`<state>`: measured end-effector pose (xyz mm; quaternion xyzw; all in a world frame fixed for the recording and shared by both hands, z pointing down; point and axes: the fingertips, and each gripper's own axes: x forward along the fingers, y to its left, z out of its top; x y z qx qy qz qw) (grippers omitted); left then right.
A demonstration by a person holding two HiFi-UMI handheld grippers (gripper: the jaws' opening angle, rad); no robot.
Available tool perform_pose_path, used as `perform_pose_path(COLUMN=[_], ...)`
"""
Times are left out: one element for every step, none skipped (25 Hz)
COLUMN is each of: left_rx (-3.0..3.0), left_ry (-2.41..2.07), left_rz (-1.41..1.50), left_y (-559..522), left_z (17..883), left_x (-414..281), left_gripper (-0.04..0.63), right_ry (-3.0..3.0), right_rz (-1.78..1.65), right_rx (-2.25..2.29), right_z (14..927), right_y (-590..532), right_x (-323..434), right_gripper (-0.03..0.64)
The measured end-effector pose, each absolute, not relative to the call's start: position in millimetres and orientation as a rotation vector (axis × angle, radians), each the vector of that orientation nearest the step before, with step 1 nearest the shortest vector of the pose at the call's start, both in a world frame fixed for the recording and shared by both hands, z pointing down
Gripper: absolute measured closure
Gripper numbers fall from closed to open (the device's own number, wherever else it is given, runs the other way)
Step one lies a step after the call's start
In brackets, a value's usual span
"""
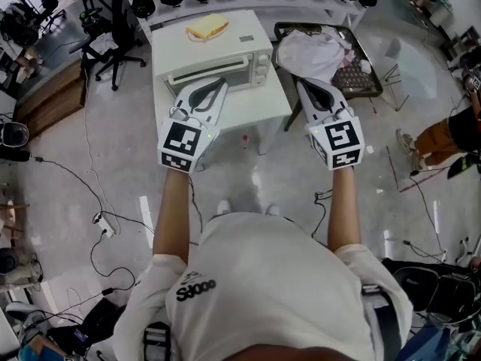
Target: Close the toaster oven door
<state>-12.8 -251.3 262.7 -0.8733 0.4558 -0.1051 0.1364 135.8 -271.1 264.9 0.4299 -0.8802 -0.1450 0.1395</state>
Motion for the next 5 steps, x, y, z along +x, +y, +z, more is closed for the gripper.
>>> perform_pose_path(left_rx=[-2.529,-2.529,-2.530,-2.532,-2.533], left_ry=[1.318,1.316,1.313,1.310,1.306], left_rz=[-0.304,-0.304,-0.304,-0.304,-0.305], left_y=[-250.4,-249.8,-249.4,-249.0,-248.7], left_z=[262.9,262.7,262.2,261.6,261.0], left_x=[-12.7,-12.6,-12.7,-12.7,-12.8], left_gripper=[0.577,0.577,0.577,0.577,0.577], right_ry=[-2.545,-2.546,-2.547,-2.548,-2.549], right_rz=[-0.423,-0.426,-0.427,-0.428,-0.428], right_rx=[1.241,1.243,1.245,1.249,1.253], right_z=[264.7,264.2,263.5,262.8,261.9], right_y=[-270.5,-270.2,-270.1,-270.0,-269.9], right_x=[135.2,134.6,134.2,133.9,133.5], right_gripper=[0.607,0.607,0.607,0.607,0.607])
